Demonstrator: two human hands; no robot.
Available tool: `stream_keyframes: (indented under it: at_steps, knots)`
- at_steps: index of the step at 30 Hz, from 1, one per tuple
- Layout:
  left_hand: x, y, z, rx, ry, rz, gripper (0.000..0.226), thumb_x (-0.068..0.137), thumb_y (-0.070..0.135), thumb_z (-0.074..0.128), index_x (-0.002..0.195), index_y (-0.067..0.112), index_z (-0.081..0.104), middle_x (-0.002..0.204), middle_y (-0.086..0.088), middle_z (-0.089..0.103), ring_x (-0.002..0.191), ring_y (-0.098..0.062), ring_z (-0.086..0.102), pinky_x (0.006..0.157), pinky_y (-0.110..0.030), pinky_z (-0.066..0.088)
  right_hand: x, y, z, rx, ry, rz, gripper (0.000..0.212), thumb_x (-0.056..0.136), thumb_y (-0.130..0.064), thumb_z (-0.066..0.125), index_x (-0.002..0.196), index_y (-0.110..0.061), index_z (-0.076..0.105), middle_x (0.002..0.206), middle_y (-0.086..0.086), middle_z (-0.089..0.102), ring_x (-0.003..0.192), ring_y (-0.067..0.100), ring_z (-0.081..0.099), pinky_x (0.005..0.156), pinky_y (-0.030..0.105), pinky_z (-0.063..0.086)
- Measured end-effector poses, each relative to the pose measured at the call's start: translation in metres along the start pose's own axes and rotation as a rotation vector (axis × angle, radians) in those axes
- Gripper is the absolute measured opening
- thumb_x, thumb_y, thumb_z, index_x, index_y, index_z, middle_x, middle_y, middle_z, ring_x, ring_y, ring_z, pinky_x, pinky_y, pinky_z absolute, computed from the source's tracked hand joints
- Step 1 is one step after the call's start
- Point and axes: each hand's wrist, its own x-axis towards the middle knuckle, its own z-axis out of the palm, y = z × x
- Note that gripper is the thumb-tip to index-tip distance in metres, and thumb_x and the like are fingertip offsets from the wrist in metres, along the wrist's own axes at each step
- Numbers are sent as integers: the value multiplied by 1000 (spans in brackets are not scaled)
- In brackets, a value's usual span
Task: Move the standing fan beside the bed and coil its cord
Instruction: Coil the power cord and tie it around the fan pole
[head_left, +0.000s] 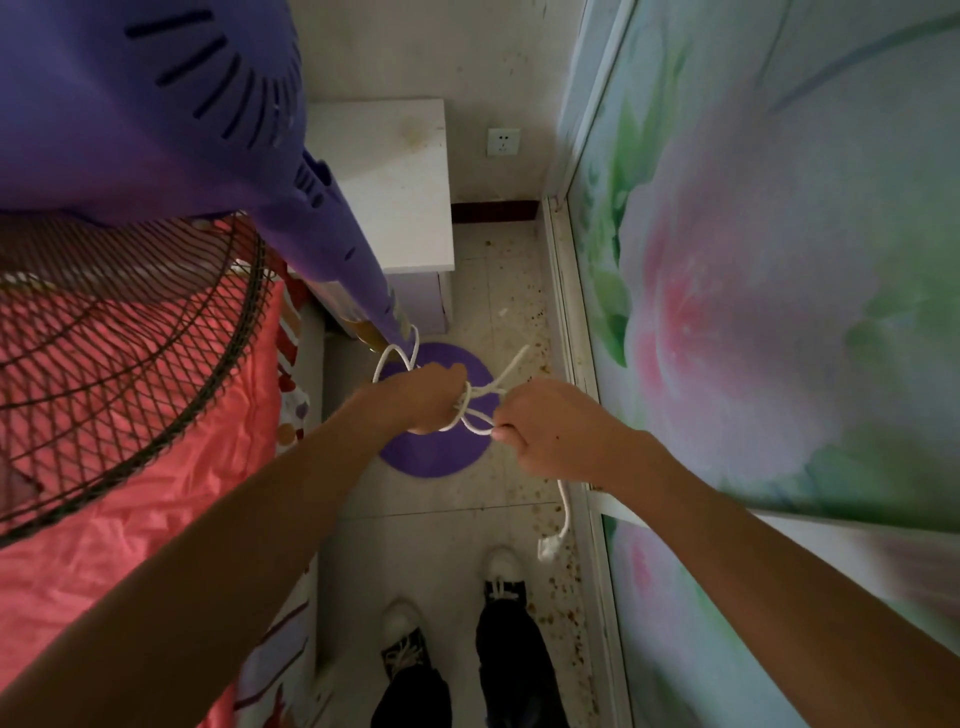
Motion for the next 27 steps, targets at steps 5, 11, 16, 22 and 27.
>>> stream_keyframes:
  at_steps: [5,11,16,22,27]
  knots:
    - [6,20,21,390,50,-67,27,99,9,53,126,4,57,118,-14,65,105,-33,68,85,-43,55,12,24,-20,-29,281,-100,21,97,-29,57,93,-18,75,84,-4,65,76,13,62,70,34,54]
    - [0,14,28,406,194,63,25,102,16,48,124,9,58,105,-10,70,93,-31,71,67,-39,51,58,56,2,470,395,-56,16,89,-24,68,86,-13,79,78,6,72,71,23,65,71,39,53]
    - [-17,-7,24,72,532,146,10,93,11,64,100,5,62,84,-15,71,74,-35,70,64,-40,54,61,62,65,943,143,319,26,95,-21,61,87,1,74,77,21,69,64,21,60,71,37,49]
    - [-11,0,27,99,388,-113,16,100,17,51,114,8,50,106,-12,71,94,-34,71,77,-44,56,24,-6,87,672,51,109,23,102,-21,50,99,-3,64,65,-9,60,59,-3,57,60,18,44]
    - [3,17,29,308,185,-282,25,97,10,53,122,11,54,119,-8,68,108,-29,69,73,-37,50,12,-15,59,109,-93,-96,22,101,-8,41,118,0,52,102,20,64,84,30,62,72,43,51]
